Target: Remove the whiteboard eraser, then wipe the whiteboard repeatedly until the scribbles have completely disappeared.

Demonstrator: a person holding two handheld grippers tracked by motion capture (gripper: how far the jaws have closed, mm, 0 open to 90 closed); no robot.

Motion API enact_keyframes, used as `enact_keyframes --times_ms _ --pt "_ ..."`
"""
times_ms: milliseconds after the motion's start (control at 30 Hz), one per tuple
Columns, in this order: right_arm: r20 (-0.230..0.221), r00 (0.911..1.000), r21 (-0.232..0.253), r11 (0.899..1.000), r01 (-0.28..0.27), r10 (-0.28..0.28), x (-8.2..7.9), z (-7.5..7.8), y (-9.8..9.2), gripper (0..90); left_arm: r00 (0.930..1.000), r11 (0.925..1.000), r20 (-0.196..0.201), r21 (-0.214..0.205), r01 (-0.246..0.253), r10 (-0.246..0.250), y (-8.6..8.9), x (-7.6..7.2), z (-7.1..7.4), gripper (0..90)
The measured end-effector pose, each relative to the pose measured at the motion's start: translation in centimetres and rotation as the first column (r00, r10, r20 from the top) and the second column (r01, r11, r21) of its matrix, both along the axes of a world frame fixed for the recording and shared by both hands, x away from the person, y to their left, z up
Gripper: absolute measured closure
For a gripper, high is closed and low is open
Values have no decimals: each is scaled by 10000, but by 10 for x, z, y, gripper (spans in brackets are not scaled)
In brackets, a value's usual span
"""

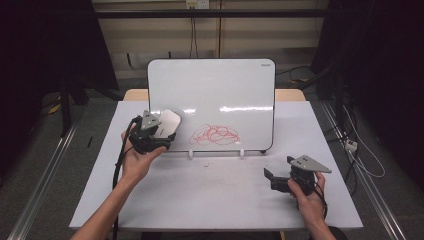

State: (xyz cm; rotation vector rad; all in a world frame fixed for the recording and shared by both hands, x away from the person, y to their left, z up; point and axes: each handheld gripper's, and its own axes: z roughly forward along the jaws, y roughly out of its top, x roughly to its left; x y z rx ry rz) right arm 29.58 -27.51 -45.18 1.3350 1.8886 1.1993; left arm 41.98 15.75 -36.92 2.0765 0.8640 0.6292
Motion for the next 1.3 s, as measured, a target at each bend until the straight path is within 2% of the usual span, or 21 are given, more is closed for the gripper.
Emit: enact_keyframes --times_ms 67,300,433,600,867,1300 --pt "-21 10000 10 10000 -8 8 0 0 0 43 10000 9996 5 -271 17 -17 2 -1 2 309" --pt "42 9999 2 10000 -95 95 -1 0 0 43 9992 9984 393 -561 2 20 5 -7 10 309" --pt "81 9999 -19 9999 -141 141 -2 1 -1 43 9973 9972 676 -711 -233 281 4 -12 14 309" --pt "38 10000 -11 10000 -83 83 -1 1 -1 42 9976 9948 680 -1017 -62 132 1 -15 16 309" --pt "43 10000 -1 10000 87 -87 -2 1 -1 42 9977 9947 606 -966 346 -288 -9 -16 14 309" --pt "53 9999 -24 10000 -91 91 -1 0 -2 42 9944 9961 696 -324 815 -791 -35 -18 12 308"
